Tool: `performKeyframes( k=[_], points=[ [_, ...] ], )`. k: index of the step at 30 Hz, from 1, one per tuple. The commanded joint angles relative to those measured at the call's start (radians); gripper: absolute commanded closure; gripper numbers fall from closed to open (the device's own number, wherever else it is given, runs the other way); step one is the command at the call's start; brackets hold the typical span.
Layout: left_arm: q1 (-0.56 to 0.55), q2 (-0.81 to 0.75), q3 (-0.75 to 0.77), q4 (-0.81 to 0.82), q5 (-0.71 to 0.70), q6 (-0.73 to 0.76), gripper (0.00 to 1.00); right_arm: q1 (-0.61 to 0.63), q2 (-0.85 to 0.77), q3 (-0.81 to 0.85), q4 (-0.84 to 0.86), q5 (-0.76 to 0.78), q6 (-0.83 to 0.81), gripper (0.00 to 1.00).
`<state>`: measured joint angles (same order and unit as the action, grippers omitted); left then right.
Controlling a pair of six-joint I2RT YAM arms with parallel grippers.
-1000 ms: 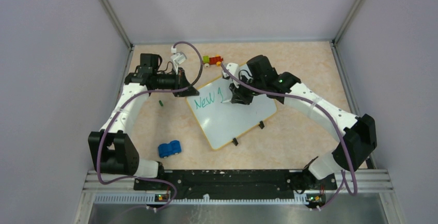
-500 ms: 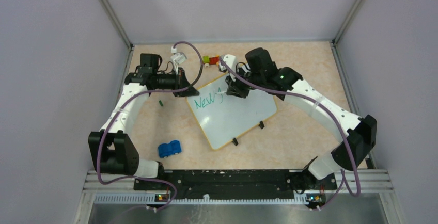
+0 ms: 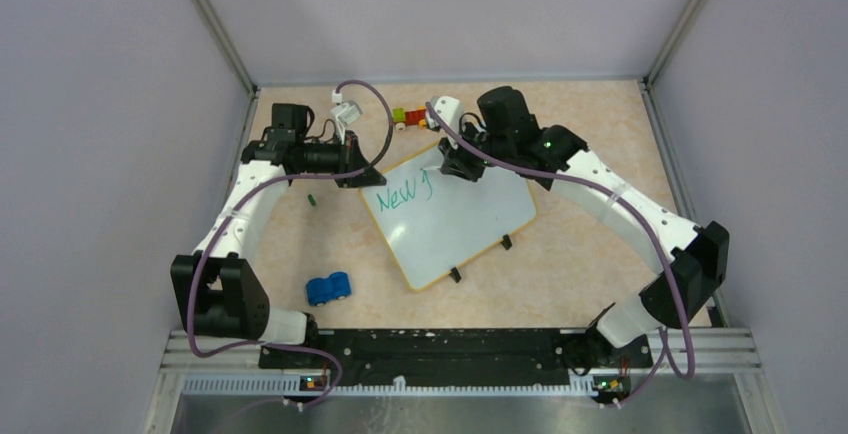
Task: Write a sentence on the whiteboard
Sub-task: Write on the whiteboard at the whiteboard stand.
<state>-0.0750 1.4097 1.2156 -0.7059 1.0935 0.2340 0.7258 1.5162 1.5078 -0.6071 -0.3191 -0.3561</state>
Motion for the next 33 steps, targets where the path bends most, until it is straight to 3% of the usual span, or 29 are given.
performKeyframes(
  k=[1,17,33],
  points=[
    [-0.025,0.006,0.013,-0.015,-0.003,0.053,1.0,-0.014,0.018,0.039,0.054,0.016,0.0,1.0],
    [-0.025,0.004,0.013,-0.016,-0.008,0.055,1.0,-0.075,-0.05,0.055,0.006,-0.087,0.007,1.0],
    [-0.025,0.003,0.012,-0.017,-0.011,0.057,1.0,-0.078,-0.051,-0.05,0.009,-0.095,-0.013,1.0]
  ],
)
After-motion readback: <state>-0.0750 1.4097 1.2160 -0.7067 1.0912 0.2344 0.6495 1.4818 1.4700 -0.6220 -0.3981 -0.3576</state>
